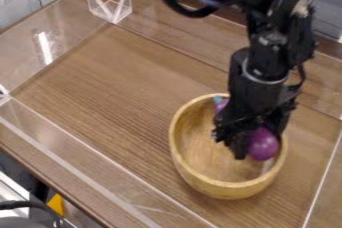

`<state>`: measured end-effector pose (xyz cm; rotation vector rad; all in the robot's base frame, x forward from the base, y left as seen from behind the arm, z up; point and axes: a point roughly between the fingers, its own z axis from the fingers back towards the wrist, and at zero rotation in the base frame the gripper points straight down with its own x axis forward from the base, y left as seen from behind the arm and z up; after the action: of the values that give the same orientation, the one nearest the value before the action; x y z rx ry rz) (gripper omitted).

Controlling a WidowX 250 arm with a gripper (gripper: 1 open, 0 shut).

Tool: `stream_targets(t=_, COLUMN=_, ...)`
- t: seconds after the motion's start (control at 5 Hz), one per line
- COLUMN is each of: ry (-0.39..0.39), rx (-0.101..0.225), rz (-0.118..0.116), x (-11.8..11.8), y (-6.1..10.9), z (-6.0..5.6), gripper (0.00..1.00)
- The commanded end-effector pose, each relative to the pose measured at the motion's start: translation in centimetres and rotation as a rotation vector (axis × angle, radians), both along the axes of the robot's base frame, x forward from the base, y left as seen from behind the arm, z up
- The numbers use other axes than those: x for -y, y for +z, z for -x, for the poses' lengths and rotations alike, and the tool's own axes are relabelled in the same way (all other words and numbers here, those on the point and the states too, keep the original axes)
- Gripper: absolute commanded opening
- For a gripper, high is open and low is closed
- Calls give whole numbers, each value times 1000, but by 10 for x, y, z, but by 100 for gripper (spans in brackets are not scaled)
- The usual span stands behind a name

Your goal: Remove the purple eggplant from inside the brown bowl and put it on the table

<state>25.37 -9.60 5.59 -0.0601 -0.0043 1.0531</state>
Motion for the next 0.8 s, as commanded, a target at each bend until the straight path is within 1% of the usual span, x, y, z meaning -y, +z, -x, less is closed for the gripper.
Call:
stream_targets(t=0.0, ry=2, rx=48, rz=27, x=6, y=21, z=-4, gripper=0)
stream_targets(t=0.2, ry=4, rx=48, rz=27, x=9, y=23, z=0, gripper=0)
stream_targets(t=0.6, ry=49, rx=47, rz=26, x=9, y=22, z=-8, gripper=0)
